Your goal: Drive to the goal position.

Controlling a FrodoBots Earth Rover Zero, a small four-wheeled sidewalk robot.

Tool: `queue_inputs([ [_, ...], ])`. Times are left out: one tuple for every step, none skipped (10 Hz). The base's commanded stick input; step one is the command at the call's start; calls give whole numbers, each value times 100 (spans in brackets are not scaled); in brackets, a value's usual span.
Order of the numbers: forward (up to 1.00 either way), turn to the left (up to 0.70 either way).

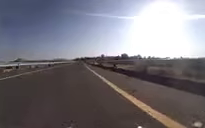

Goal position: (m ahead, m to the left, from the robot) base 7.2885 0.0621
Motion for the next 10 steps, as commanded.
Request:
queue_inputs([
  [70,0],
  [70,0],
  [70,0],
  [70,0],
  [70,0],
  [70,0],
  [70,0],
  [70,0],
  [70,0],
  [70,0],
])
